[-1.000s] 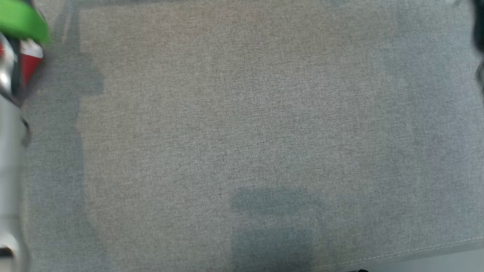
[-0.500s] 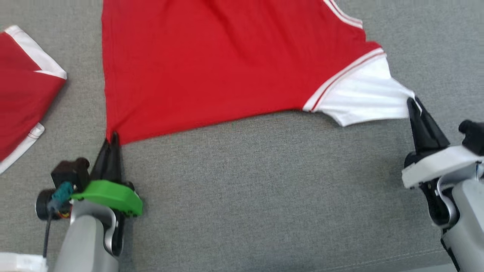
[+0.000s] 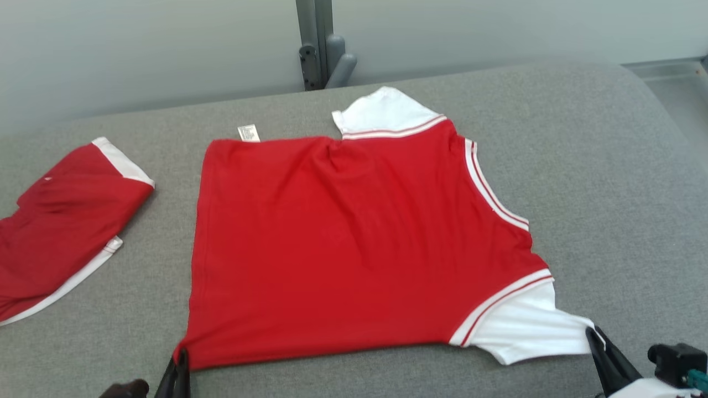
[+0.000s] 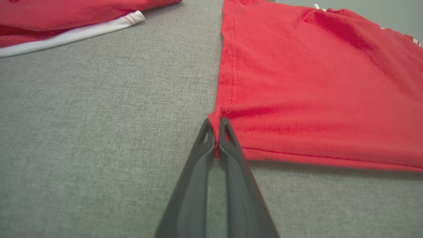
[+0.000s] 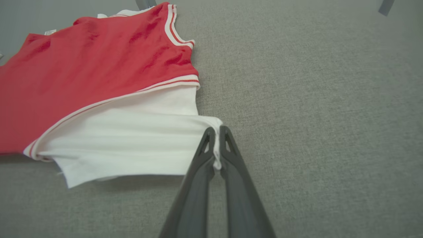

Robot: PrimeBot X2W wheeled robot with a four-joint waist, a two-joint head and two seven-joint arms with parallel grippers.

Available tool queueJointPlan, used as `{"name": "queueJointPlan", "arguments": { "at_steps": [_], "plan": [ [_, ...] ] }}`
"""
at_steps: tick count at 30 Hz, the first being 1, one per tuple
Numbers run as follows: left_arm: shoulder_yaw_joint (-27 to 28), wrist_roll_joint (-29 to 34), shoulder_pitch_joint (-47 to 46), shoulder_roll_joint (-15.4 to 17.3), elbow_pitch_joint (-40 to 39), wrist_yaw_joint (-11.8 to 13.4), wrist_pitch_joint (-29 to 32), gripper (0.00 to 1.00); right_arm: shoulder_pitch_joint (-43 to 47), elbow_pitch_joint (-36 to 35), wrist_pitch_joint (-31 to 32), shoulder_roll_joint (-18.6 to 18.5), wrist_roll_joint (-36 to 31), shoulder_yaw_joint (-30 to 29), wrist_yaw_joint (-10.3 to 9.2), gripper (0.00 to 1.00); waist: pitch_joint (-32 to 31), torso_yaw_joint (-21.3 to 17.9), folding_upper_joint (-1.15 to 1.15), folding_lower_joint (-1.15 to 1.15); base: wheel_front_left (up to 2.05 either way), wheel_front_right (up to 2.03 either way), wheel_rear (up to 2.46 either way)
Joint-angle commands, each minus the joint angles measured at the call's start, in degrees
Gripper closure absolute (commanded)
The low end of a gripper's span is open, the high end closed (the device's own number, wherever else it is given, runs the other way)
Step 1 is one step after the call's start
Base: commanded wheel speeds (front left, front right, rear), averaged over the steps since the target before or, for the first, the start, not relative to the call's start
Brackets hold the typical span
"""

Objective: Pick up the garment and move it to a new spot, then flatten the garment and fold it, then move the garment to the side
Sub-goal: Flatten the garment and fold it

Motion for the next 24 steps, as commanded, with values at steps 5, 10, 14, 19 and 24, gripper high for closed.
{"name": "queueJointPlan", "arguments": {
  "at_steps": [5,10,14,19,24],
  "plan": [
    [0.2,-0.9,6.6,0.5,-0.4,0.2,0.0,1.00,6.9,-0.4,-0.2,0.9,0.1,-1.7,-0.23,1.00,-6.9,0.4,0.42,0.00,0.00,0.00,0.00],
    [0.5,-0.9,9.4,0.5,-0.2,0.3,0.0,1.00,11.0,-2.1,-0.2,1.4,-0.1,-2.0,-0.23,1.00,-7.4,0.4,0.42,0.00,0.00,0.00,0.00],
    [-0.2,-0.7,9.1,0.5,-1.9,0.3,0.0,1.00,11.0,-4.4,-0.2,1.8,0.1,-2.4,-0.23,1.00,-7.1,0.5,0.42,0.00,0.00,0.00,0.00],
    [-1.0,-1.9,6.6,0.5,-6.1,0.2,0.0,1.00,7.8,-8.4,-0.2,2.4,0.4,-3.1,-0.19,1.00,-6.0,0.7,0.42,0.00,0.00,0.00,0.00],
    [-2.6,-1.8,2.0,0.4,-9.6,0.2,0.0,1.00,1.9,-9.2,-0.2,2.2,-0.1,-2.8,-0.18,1.00,-3.9,1.3,0.42,0.00,0.00,0.00,0.00]
  ]
}}
